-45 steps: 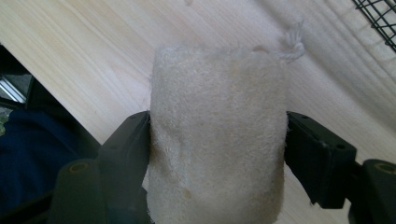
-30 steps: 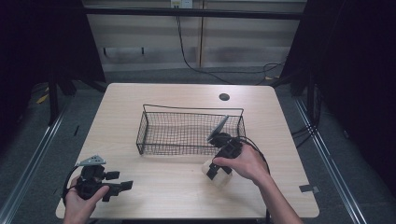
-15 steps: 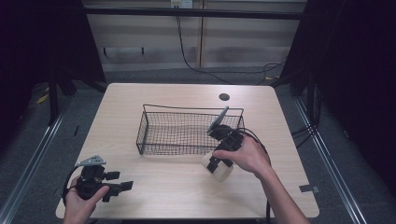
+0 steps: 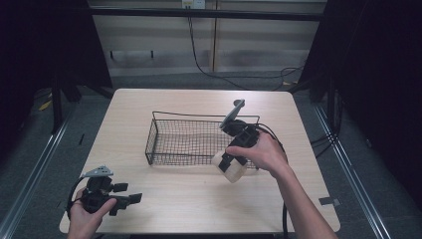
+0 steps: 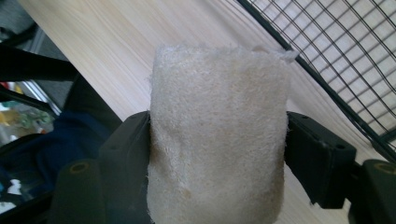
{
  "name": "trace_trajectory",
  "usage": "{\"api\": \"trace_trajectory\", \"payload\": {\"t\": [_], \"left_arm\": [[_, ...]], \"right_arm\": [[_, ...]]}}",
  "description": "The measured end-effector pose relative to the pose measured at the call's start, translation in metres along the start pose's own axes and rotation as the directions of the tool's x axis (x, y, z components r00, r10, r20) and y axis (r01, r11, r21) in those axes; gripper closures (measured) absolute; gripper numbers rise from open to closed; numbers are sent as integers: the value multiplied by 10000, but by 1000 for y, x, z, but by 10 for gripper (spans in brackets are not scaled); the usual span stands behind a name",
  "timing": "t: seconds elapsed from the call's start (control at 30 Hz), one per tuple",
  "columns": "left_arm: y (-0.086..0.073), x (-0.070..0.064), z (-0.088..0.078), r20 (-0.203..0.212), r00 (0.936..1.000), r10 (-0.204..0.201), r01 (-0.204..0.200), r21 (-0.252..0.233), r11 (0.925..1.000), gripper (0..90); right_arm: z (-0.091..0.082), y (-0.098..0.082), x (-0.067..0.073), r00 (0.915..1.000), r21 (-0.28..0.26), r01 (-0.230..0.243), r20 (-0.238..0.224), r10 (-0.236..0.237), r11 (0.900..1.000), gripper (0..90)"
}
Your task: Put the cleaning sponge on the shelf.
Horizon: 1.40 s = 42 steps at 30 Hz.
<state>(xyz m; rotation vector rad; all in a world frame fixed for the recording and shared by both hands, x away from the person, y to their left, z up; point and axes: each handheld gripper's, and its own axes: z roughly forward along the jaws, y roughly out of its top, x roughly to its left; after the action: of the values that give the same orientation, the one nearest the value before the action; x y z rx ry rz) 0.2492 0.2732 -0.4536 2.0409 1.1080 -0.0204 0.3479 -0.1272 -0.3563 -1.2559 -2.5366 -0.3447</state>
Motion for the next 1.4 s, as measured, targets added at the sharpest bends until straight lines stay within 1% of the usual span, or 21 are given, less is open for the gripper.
{"api": "trace_trajectory", "payload": {"t": [0.1,0.17,0.37,0.43,0.47,0.53,0.57,0.63,0.73,0.77,0.9,0.97,1.0,1.03,1.07,1.1,1.13,1.27,1.33,1.37,1.4], "left_arm": [[0,0,0,4,10000,-36,36,-30,10000,221],[0,0,0,10,10000,-57,57,-43,10000,221],[0,0,0,8,10000,-36,37,-30,10000,221],[0,0,0,16,10000,-53,53,-36,10000,221],[0,0,0,17,10000,-55,55,-40,10000,221],[0,0,0,7,10000,-48,48,-35,10000,221],[0,0,0,14,10000,-58,59,-39,10000,221],[0,0,0,13,10000,-50,50,-38,10000,221],[0,0,0,6,10000,-42,42,-22,10000,221],[0,0,0,20,10000,-45,45,-24,10000,221],[0,1,0,30,10000,-47,47,-36,10000,221],[0,0,-1,4,10000,-50,50,-76,10000,221],[0,0,-1,23,10000,-78,79,-82,9999,221],[0,0,-1,31,10000,-72,72,-76,9999,221],[0,0,-1,16,10000,-44,44,-66,10000,221],[0,0,-1,22,10000,-46,46,-60,10000,221],[0,0,0,22,10000,-61,61,-55,10000,221],[0,0,0,29,10000,-45,45,-32,10000,221],[0,0,0,27,10000,-44,44,-32,10000,221],[0,0,0,27,10000,-44,44,-32,10000,221],[0,0,0,29,10000,-47,47,-35,10000,221]], "right_arm": [[-5,3,0,9999,-11,48,135,-48,10000,267],[-8,5,0,10000,-124,-4,39,4,9999,267],[-7,12,-6,9995,-35,-222,236,223,9997,267],[-6,14,-7,9993,93,-277,253,274,9996,267],[-8,16,-7,9989,23,-334,339,333,9994,267],[-12,20,-9,9967,-26,-601,545,602,9982,267],[-12,21,-10,9959,-79,-704,561,707,9975,267],[-14,24,-11,9950,-95,-762,635,766,9970,267],[-15,27,-13,9949,-183,-802,604,812,9966,267],[-16,30,-16,9933,-265,-931,667,946,9953,267],[-17,34,-19,9927,-294,-1039,594,1055,9942,267],[-17,37,-23,9912,-369,-1196,528,1214,9921,267],[-17,37,-23,9912,-369,-1196,528,1214,9921,266],[-16,39,-27,9888,-382,-1348,595,1369,9901,267],[-16,39,-27,9888,-382,-1348,595,1369,9901,267],[-16,39,-29,9884,-502,-1407,504,1432,9888,267],[-17,39,-33,9856,-766,-1539,591,1586,9851,267],[-16,39,-36,9844,-698,-1648,507,1685,9839,267],[-18,38,-42,9804,-774,-1860,514,1902,9795,267],[-18,38,-42,9804,-774,-1860,514,1902,9795,267],[-18,38,-44,9783,-790,-1956,542,2001,9775,267]]}}
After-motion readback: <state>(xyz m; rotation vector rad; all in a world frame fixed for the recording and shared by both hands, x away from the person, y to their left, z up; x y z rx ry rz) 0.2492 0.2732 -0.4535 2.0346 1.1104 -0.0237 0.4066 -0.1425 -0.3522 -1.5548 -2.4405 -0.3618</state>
